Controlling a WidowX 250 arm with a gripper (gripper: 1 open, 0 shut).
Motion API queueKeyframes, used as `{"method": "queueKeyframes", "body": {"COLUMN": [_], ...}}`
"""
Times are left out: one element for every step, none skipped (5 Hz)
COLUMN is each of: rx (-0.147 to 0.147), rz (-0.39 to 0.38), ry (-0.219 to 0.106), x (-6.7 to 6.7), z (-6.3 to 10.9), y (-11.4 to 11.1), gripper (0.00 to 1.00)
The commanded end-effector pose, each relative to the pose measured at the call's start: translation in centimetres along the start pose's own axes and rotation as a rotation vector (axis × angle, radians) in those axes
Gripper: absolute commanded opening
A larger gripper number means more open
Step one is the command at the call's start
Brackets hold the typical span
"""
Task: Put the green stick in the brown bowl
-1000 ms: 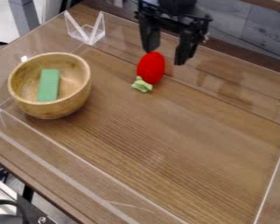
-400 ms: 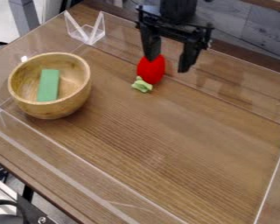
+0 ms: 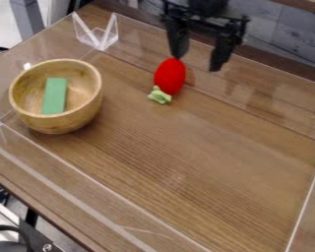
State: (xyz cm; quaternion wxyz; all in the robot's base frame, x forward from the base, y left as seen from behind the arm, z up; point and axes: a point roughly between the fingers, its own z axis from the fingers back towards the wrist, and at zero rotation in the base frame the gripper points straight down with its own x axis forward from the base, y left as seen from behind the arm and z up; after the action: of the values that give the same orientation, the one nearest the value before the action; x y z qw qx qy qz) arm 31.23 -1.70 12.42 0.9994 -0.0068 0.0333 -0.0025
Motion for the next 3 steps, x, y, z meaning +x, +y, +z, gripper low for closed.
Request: {"method": "queueKeyframes", "body": {"rx": [0.004, 0.011, 0.006], "rz": [0.04, 0.066, 0.093], "ry": [-0.041, -0.045, -0.05], "x": [1.4, 0.6, 0.0], "z": [0.7, 0.7, 1.1], "y": [-1.0, -1.1, -1.2], "gripper": [1.0, 1.0, 1.0]}}
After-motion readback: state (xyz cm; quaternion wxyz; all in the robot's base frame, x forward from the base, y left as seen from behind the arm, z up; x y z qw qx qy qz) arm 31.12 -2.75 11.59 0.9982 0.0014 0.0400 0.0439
